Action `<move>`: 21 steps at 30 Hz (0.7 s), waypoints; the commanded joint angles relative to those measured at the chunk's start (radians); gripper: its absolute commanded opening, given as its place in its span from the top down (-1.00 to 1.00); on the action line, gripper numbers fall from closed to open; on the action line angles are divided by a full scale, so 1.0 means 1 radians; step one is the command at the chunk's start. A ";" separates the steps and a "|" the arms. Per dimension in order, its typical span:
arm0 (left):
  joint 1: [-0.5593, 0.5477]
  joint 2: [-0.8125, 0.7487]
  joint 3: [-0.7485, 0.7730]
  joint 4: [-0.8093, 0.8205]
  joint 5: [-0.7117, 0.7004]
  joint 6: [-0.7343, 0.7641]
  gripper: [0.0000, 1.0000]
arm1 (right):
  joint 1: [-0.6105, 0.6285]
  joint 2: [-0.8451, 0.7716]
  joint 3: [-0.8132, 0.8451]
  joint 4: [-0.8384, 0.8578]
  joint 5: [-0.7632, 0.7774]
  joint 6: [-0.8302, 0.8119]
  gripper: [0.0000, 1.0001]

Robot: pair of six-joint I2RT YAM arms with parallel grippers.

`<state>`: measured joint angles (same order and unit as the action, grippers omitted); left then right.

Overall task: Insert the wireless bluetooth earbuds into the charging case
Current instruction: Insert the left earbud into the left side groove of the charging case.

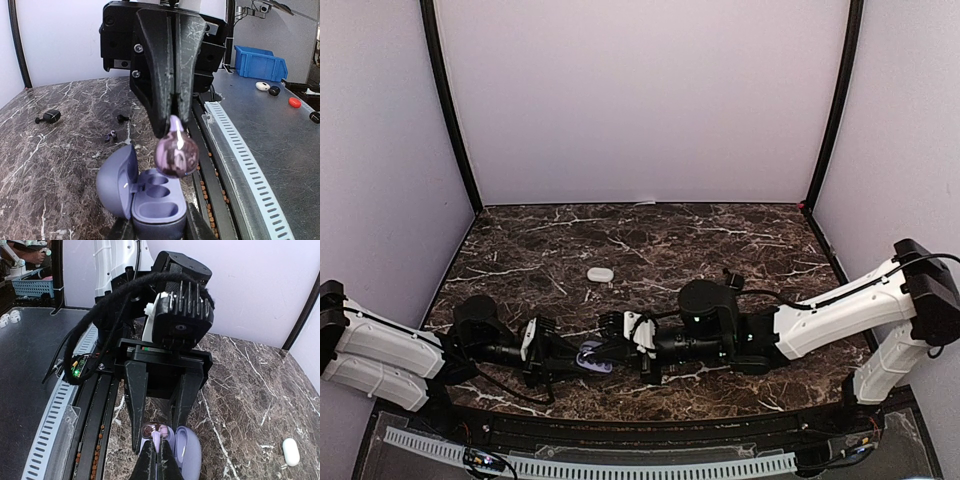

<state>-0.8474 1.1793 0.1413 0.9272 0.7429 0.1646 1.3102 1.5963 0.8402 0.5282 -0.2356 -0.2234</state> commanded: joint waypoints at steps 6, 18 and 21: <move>-0.005 -0.019 0.003 0.002 -0.002 0.013 0.83 | 0.020 0.053 0.049 0.011 0.022 0.003 1.00; -0.007 -0.027 0.000 -0.005 0.001 0.019 0.84 | 0.029 0.064 0.065 -0.029 0.082 -0.012 1.00; -0.007 -0.029 0.000 -0.006 0.000 0.019 0.84 | 0.031 0.068 0.071 -0.048 0.087 -0.019 1.00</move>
<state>-0.8501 1.1690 0.1413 0.9257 0.7403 0.1726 1.3273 1.6466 0.8780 0.4923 -0.1764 -0.2291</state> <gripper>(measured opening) 0.289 0.005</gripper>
